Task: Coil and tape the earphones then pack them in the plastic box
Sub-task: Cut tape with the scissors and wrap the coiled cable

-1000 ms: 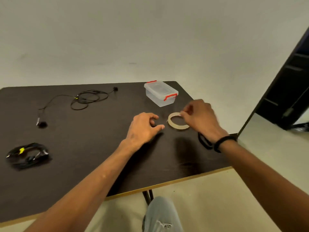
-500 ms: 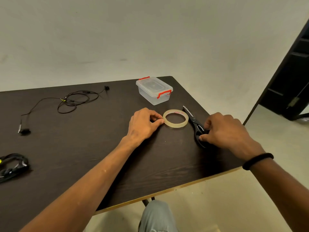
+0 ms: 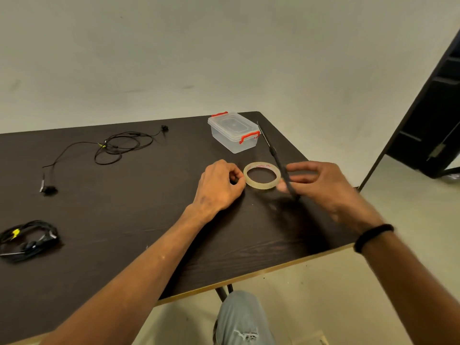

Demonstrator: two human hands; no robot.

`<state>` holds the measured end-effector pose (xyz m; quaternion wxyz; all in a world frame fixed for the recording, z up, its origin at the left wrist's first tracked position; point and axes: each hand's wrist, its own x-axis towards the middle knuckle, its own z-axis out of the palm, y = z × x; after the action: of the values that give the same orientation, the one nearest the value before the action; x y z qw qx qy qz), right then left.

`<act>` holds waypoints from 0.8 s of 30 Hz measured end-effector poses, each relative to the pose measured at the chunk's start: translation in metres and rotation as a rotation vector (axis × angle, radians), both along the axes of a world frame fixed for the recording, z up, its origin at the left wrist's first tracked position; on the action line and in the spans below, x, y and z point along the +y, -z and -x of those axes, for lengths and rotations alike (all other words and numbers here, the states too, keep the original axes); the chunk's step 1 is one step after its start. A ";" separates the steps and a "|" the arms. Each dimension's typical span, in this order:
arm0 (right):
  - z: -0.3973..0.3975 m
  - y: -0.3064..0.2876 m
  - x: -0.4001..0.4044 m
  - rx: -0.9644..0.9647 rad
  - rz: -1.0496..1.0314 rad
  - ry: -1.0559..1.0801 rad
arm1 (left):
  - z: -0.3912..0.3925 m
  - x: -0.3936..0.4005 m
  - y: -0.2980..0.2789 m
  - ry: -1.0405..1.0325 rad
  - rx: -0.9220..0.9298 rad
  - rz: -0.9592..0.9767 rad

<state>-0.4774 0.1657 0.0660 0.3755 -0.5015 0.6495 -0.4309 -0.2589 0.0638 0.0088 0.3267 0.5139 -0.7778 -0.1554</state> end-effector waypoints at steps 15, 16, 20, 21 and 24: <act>-0.039 0.018 -0.041 0.501 0.095 0.004 | -0.017 0.005 0.003 0.009 0.034 0.041; -0.036 0.018 -0.042 0.497 0.079 0.002 | -0.019 0.003 0.003 -0.002 0.034 0.049; -0.024 0.013 -0.047 0.481 0.027 -0.044 | -0.035 -0.009 0.003 -0.066 0.026 0.069; -0.020 0.013 -0.049 0.468 0.007 -0.048 | -0.039 -0.011 0.003 -0.083 0.037 0.066; -0.011 0.011 -0.055 0.460 -0.042 -0.073 | -0.042 -0.014 0.003 -0.071 0.049 0.037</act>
<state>-0.4666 0.1110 0.0553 0.2433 -0.6019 0.7082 -0.2775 -0.2166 0.0498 0.0062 0.3601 0.5312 -0.7537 -0.1419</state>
